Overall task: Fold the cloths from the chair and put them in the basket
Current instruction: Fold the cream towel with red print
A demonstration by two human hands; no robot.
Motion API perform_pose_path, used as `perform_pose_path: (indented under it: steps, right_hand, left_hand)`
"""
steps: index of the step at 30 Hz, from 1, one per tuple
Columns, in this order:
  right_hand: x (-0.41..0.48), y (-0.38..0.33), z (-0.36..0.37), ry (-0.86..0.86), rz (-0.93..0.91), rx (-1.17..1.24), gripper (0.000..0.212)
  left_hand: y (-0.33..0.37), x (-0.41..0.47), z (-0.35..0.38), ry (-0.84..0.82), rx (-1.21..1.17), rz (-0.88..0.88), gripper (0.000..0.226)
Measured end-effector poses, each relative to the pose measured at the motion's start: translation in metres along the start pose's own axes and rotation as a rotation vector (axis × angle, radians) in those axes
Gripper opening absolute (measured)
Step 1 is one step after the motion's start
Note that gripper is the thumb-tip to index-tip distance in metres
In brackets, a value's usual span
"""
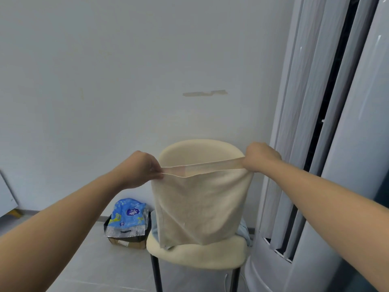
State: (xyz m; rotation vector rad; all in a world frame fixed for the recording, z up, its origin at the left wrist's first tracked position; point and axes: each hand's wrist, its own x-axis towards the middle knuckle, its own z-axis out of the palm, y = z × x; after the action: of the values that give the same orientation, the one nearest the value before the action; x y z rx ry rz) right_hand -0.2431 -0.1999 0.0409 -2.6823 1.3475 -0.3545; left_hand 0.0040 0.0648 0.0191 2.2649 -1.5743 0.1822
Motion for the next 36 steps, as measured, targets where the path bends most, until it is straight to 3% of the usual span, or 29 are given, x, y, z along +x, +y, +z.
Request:
perform_pose_path:
  steps: [5,15,18,22,24,27,30,36]
  right_hand:
    - [-0.001,0.003,-0.005,0.012,0.029,0.013,0.016]
    - [0.005,-0.001,-0.003,0.044,0.064,0.216,0.019]
    - [0.01,-0.002,-0.005,0.007,0.088,0.384,0.018]
    - [0.009,-0.001,-0.007,0.023,0.119,0.691,0.015]
    - [0.007,0.0,-0.009,0.035,0.039,0.656,0.022]
    - [0.001,0.005,-0.013,-0.007,-0.093,0.56,0.011]
    - [-0.001,0.013,-0.012,-0.095,-0.247,0.482,0.017]
    - [0.002,0.016,-0.01,0.025,-0.284,0.346,0.011]
  left_hand:
    - [-0.001,-0.002,0.001,0.053,0.104,0.08,0.012]
    - [-0.004,-0.006,-0.003,0.059,0.086,0.027,0.005]
    - [-0.003,-0.007,-0.006,0.061,0.057,-0.021,0.003]
    - [0.0,-0.008,-0.01,0.095,-0.068,-0.068,0.021]
    - [-0.001,-0.006,-0.011,0.077,-0.039,-0.084,0.02]
    - [-0.004,-0.002,-0.012,0.096,-0.025,-0.167,0.008]
    - [-0.006,-0.002,-0.011,0.134,-0.162,-0.295,0.008]
    - [-0.009,-0.004,-0.007,0.138,-0.477,-0.428,0.015]
